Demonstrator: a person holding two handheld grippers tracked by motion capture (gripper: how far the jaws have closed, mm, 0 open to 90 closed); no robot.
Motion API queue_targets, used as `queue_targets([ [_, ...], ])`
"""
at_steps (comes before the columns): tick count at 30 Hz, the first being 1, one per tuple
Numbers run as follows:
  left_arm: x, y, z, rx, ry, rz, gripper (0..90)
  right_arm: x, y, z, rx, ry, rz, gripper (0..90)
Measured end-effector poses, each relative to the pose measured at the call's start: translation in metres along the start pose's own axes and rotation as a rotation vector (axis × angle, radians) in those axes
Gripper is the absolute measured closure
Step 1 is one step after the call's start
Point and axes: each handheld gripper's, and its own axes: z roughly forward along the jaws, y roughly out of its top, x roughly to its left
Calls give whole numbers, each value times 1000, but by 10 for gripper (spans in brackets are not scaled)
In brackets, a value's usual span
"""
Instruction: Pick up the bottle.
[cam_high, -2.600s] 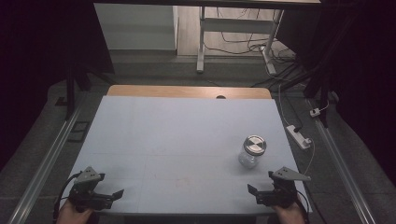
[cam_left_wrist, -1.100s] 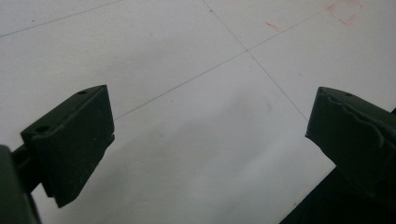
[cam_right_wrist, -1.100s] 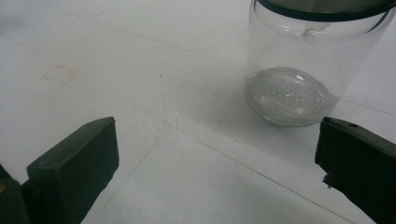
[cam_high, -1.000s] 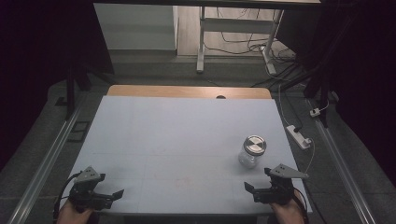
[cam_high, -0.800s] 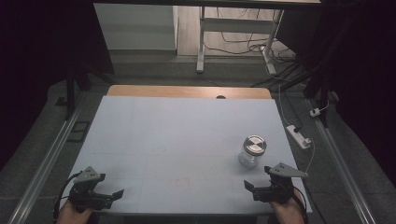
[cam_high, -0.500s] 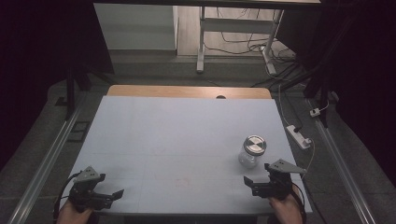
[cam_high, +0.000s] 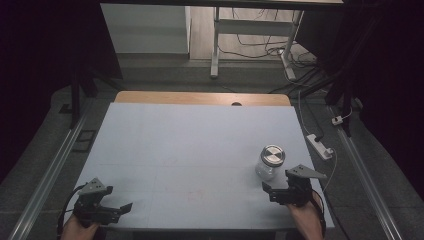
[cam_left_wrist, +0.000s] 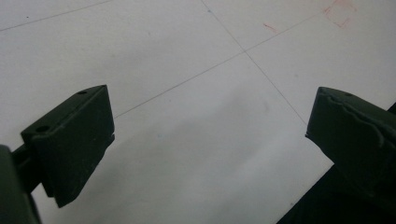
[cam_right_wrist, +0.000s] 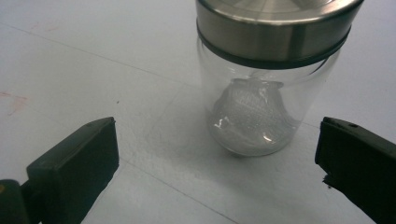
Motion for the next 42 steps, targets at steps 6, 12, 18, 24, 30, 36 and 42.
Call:
queue_targets([
  [6, 0, 0, 0, 2, -2, -1, 18, -5, 5, 8, 6, -23, -27, 0],
  [12, 1, 0, 0, -1, -5, -3, 18, -11, 11, 18, 23, -29, -39, 0],
  [18, 1, 0, 0, 0, -6, -4, 18, -21, 16, 27, 28, -23, -28, 0],
  [24, 1, 0, 0, 0, -9, -7, 17, -23, 20, 36, 46, -17, -25, 0],
  [30, 1, 0, 0, 1, -9, -7, 17, -26, 22, 43, 72, -31, -25, 0],
  [36, 1, 0, 0, 1, -10, -7, 18, -27, 26, 51, 75, -30, -32, 0],
  [42, 1, 0, 0, 1, -10, -8, 18, -27, 29, 58, 83, -41, -42, 18],
])
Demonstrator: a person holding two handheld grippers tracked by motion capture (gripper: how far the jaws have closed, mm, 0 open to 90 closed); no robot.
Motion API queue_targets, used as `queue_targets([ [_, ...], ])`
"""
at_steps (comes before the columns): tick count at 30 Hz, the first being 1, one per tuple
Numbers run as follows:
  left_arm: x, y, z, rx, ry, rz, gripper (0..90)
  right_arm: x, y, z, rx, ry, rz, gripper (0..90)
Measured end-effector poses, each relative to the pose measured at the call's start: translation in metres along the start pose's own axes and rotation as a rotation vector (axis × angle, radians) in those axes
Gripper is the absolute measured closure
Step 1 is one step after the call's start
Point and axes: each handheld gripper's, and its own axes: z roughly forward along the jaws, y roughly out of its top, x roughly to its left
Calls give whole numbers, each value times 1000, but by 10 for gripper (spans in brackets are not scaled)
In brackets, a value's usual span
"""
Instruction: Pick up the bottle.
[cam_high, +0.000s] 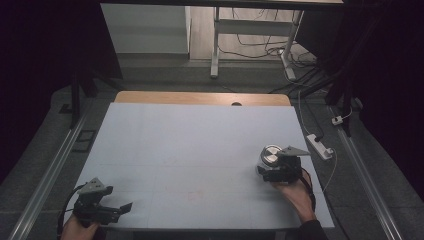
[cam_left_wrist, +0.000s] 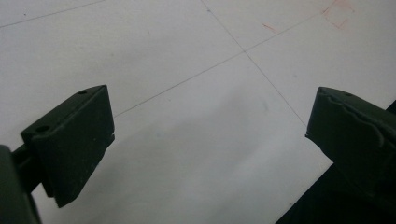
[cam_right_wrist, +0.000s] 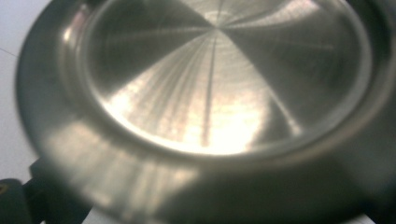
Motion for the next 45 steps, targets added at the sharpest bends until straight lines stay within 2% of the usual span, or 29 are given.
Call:
queue_targets([
  [8, 0, 0, 0, 0, -1, 0, 18, 1, 3, 0, -22, 13, -16, 130],
  [13, 0, 0, 0, 0, -2, 1, 18, 2, 3, -1, -20, 9, -48, 145],
  [18, 0, 0, 0, 0, -2, 3, 18, 1, 3, -1, -19, 14, -56, 147],
  [24, 0, 0, 0, 1, -3, 5, 19, 0, 3, -3, -24, 15, -51, 149],
  [29, 0, 0, 0, 0, -3, 3, 19, 0, 7, -10, -60, 25, -33, 149],
  [37, 0, 0, 0, -1, -5, -1, 19, 11, 14, -15, -75, 48, -64, 149],
  [45, 0, 0, 0, 0, -4, -1, 19, 28, 22, -15, -82, 99, -108, 149],
])
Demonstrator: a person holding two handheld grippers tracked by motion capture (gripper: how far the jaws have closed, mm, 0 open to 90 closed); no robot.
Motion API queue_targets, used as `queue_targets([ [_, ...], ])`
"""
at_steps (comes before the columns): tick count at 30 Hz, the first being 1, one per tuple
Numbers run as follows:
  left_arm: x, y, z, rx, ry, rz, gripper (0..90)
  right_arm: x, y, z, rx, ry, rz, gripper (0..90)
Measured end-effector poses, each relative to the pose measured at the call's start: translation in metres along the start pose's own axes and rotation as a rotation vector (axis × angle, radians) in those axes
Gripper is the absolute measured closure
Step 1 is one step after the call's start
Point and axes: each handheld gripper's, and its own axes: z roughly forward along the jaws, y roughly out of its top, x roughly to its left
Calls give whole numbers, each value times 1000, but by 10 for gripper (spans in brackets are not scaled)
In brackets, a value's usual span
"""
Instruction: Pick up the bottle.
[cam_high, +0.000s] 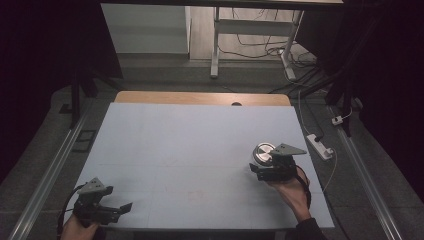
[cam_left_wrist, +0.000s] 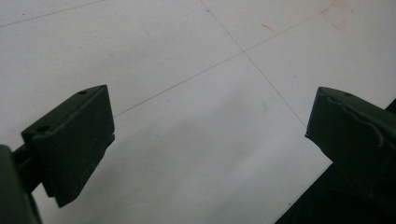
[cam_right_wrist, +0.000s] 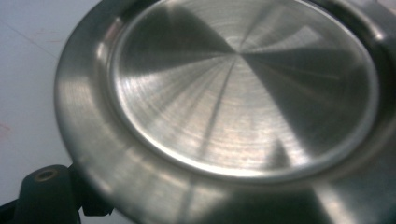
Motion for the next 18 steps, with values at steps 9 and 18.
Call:
queue_targets([
  [9, 0, 0, 0, 1, 0, 0, 19, 21, 11, 8, -12, 66, -31, 149],
  [18, 0, 0, 0, 2, -1, 1, 19, 40, 19, 16, -22, 109, -61, 149],
])
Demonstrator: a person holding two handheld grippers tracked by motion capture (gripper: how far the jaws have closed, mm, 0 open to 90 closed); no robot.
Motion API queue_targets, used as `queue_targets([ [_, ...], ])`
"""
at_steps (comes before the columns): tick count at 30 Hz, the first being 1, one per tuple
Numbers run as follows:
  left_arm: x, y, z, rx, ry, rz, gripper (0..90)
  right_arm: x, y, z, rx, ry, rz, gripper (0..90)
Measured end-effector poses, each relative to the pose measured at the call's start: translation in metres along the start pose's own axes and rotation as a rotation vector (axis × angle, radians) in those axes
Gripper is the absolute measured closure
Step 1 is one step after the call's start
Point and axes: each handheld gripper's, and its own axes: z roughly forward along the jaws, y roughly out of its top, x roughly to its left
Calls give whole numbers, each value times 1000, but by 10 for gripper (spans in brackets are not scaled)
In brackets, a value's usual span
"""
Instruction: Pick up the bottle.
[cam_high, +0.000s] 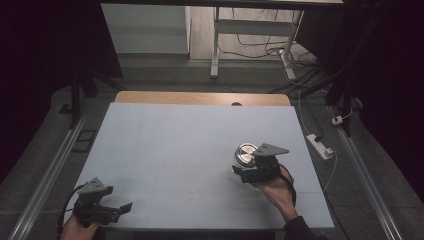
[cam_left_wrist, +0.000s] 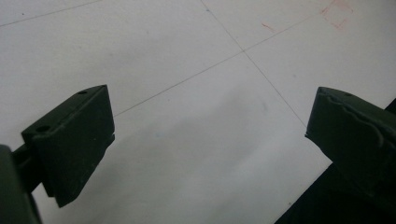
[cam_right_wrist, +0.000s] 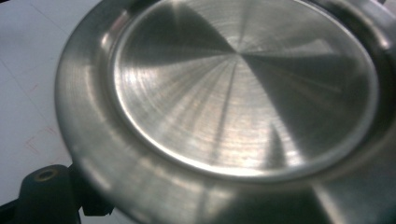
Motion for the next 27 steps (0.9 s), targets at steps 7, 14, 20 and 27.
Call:
queue_targets([
  [7, 0, 0, 0, 1, -2, 0, 19, 11, 5, 8, -3, 19, -21, 149],
  [14, 0, 0, 0, 3, -2, 1, 19, 22, 10, 16, -4, 44, -42, 149],
  [20, 0, 0, 0, 2, -3, 2, 19, 32, 13, 24, -5, 75, -51, 149],
  [27, 0, 0, 0, 4, -4, 3, 19, 42, 17, 34, 4, 106, -71, 149],
])
